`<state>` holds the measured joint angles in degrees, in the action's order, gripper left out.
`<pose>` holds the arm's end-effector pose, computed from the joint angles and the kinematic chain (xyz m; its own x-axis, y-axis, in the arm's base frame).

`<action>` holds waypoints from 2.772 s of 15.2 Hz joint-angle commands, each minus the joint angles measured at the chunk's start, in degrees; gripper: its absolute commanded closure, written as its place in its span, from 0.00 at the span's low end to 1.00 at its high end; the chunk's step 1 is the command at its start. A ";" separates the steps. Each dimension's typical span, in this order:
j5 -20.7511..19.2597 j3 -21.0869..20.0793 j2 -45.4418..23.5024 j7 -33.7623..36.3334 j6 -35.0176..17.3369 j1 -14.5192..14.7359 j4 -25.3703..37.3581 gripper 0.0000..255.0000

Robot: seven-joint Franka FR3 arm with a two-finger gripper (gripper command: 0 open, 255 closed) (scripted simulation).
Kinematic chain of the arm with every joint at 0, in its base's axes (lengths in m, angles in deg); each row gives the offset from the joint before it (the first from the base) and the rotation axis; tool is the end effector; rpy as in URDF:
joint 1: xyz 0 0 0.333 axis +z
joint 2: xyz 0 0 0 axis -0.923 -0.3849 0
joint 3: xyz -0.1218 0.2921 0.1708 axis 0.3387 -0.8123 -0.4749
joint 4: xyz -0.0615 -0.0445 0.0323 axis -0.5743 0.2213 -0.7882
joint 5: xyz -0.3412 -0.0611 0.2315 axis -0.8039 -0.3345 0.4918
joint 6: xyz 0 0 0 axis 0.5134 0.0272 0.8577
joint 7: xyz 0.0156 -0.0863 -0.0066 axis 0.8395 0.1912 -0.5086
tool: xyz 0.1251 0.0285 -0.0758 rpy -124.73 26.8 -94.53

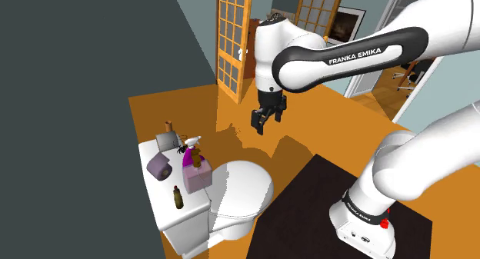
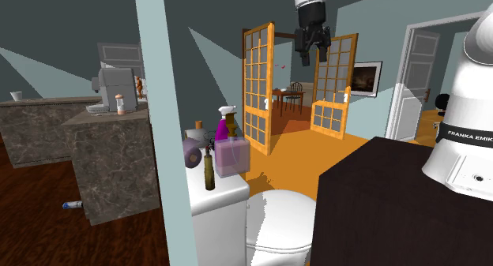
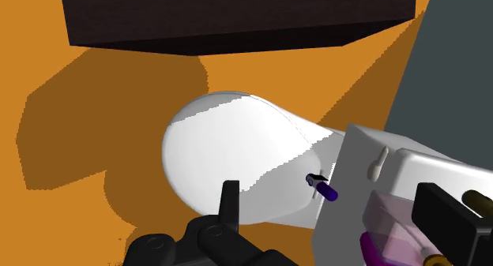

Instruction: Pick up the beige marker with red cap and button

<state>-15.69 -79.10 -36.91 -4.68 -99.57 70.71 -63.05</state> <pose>0.3797 0.1307 0.4336 0.9933 -0.0866 -0.0759 -0.0737 -0.9846 0.1587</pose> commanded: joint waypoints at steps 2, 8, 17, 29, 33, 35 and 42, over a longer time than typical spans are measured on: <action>-0.12 -2.67 -5.68 3.36 -3.82 0.59 1.96 0.00; -3.27 -6.97 -18.20 10.29 -10.31 1.39 7.57 0.00; -12.83 -9.47 -38.51 21.49 -15.18 5.36 20.84 0.00; -22.32 -6.25 -65.42 29.20 -13.00 16.76 48.38 0.00; -23.11 -5.57 -68.97 29.59 -13.25 18.12 51.70 0.00; -23.46 -5.28 -69.97 29.83 -14.14 18.31 51.79 0.00; -24.07 -4.75 -71.80 30.22 -15.64 18.65 52.08 1.00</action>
<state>-39.75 -83.86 -108.66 25.54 -115.19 89.35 -11.02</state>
